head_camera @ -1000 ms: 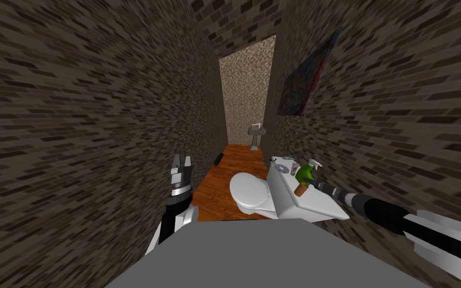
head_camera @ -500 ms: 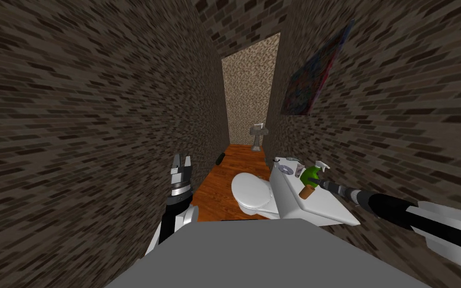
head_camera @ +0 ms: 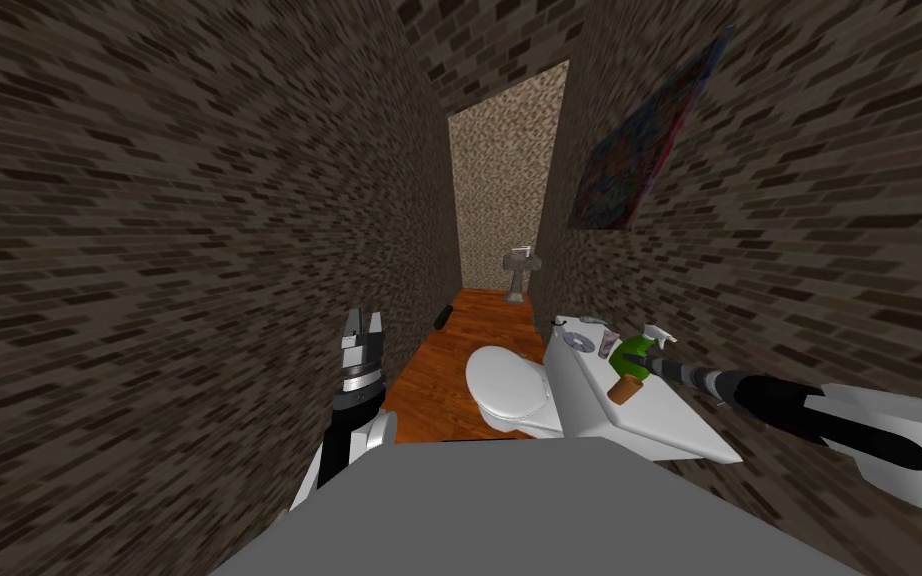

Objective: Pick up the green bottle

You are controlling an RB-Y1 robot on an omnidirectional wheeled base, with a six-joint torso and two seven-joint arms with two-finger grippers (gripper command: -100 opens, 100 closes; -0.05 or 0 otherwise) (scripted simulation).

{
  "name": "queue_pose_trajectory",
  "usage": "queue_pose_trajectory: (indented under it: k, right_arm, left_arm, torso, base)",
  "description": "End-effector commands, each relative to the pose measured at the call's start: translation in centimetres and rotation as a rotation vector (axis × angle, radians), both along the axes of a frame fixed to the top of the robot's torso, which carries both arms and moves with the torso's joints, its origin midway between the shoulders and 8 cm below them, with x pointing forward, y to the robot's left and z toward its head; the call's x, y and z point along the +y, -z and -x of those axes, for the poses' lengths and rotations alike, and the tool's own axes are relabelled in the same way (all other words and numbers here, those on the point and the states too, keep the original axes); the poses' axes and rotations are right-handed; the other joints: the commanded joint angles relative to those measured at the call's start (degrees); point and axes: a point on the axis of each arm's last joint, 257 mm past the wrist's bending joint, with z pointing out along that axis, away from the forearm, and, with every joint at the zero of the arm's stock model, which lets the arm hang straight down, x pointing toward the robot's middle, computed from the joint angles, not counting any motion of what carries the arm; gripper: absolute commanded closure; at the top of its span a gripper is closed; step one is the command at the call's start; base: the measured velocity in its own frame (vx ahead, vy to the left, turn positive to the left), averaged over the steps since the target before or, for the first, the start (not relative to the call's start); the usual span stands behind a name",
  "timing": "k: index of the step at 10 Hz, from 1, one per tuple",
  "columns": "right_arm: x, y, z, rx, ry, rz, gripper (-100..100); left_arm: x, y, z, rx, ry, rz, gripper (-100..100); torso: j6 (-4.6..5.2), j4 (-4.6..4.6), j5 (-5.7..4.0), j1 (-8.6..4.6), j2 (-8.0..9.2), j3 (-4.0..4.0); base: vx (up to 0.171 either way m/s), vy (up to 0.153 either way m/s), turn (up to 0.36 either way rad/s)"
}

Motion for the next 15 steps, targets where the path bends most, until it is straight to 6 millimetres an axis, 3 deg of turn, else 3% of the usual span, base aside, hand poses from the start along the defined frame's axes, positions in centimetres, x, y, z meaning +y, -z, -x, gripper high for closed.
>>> queue_pose_trajectory:
  k: [1, 6, 7, 8, 10, 11, 12, 15]
  right_arm:
    - [-1.1, -0.5, -0.3, 0.025, -0.004, 0.046, -100]
    - [-2.4, -1.2, -0.8, 0.062, -0.017, 0.114, -100]
    - [-2.5, -1.3, -0.8, 0.063, -0.017, 0.115, 0]
    - [-3.2, -0.7, 0.0, 0.064, -0.002, 0.115, -100]
    - [-4.0, 0.2, 1.3, 0.065, 0.019, 0.114, -100]
    - [-3.7, 0.0, 0.9, 0.064, 0.012, 0.114, -100]
    - [-3.7, 0.1, 1.0, 0.065, 0.012, 0.114, 100]
    - [-3.7, 0.1, 1.0, 0.065, 0.013, 0.115, 100]
  left_arm:
    - [0.0, 0.0, 0.0, 0.000, 0.000, 0.000, 0]
    - [0.0, 0.0, 0.0, 0.000, 0.000, 0.000, 0]
    - [0.0, 0.0, 0.0, 0.000, 0.000, 0.000, 0]
    - [0.0, 0.0, 0.0, 0.000, 0.000, 0.000, 0]
    - [0.0, 0.0, 0.0, 0.000, 0.000, 0.000, 0]
    - [0.0, 0.0, 0.0, 0.000, 0.000, 0.000, 0]
    - [0.0, 0.0, 0.0, 0.000, 0.000, 0.000, 0]
    - [0.0, 0.0, 0.0, 0.000, 0.000, 0.000, 0]
  torso:
    - [0.00, 0.00, 0.00, 0.00, 0.00, 0.00]
    - [0.00, 0.01, 0.00, 0.00, 0.00, 0.00]
    - [0.01, 0.01, -0.01, -0.03, 0.02, 0.01]
    - [0.01, 0.02, -0.01, -0.05, 0.03, 0.02]
    - [0.00, -0.02, -0.03, -0.10, -0.13, -0.07]
    - [-0.02, -0.04, -0.04, -0.15, -0.19, -0.11]
    - [0.01, -0.02, -0.03, -0.13, -0.11, -0.07]
    - [-0.02, 0.00, -0.04, -0.08, 0.00, 0.00]
  base:
    - [0.008, 0.023, 0.058]
    - [0.005, 0.019, 0.037]
    - [0.000, 0.000, 0.000]
    - [0.029, 0.000, 0.110]
    - [0.058, -0.013, 0.121]
    - [0.029, -0.013, 0.027]
    - [0.000, 0.000, 0.000]
    - [0.000, 0.000, 0.000]
